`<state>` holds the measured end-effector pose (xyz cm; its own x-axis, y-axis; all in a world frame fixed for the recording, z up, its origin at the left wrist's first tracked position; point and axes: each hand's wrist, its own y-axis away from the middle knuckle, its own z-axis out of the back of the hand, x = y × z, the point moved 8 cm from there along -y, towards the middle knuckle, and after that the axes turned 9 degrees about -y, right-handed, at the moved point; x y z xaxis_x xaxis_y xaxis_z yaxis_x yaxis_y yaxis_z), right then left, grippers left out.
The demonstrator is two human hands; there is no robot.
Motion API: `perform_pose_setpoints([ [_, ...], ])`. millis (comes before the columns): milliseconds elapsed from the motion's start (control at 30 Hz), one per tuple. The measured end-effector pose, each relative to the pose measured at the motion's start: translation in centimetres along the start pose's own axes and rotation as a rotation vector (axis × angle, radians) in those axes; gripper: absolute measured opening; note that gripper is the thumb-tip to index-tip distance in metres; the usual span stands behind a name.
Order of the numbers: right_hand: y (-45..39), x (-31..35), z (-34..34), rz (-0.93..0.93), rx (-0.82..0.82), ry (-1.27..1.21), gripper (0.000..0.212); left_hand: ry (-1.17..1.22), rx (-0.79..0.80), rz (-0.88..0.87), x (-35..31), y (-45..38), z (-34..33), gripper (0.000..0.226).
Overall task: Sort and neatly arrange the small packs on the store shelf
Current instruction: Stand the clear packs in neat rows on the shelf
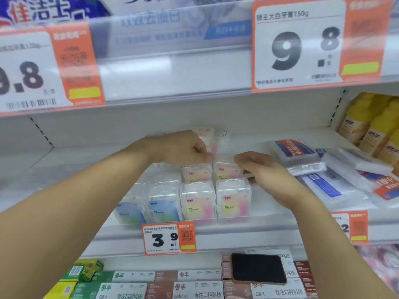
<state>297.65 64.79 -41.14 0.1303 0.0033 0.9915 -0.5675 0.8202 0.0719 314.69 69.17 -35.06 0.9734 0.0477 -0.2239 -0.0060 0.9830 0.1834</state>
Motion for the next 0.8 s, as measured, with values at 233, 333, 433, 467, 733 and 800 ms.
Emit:
perform_pose_setpoints([
  [233, 0.6, 0.2, -0.1, -0.024, 0.057, -0.069, 0.016, 0.027, 0.03, -0.037, 0.0, 0.6, -0.8, 0.047],
  [333, 0.9, 0.3, -0.8, -0.052, 0.14, -0.096, 0.017, 0.028, 0.043, -0.064, 0.0, 0.8, -1.0, 0.047],
  [433, 1.0, 0.1, -1.1, -0.073, 0.189, -0.11, 0.014, 0.051, 0.054, -0.057, 0.2, 0.9, -1.2, 0.045],
  [467, 1.0, 0.0, -1.1, -0.075, 0.203, -0.112, 0.012, 0.059, 0.053, -0.055, 0.3, 0.9, -1.3, 0.046],
  [733, 0.9, -0.2, -1.5, -0.076, 0.245, -0.089, 0.031, 0.077, 0.062, -0.049, -0.2, 1.3, -1.6, 0.044],
  [800, 0.9, -0.2, -1.6, -0.081, 0.261, -0.081, 0.032, 0.082, 0.076, -0.059, -0.3, 1.5, -1.6, 0.045],
])
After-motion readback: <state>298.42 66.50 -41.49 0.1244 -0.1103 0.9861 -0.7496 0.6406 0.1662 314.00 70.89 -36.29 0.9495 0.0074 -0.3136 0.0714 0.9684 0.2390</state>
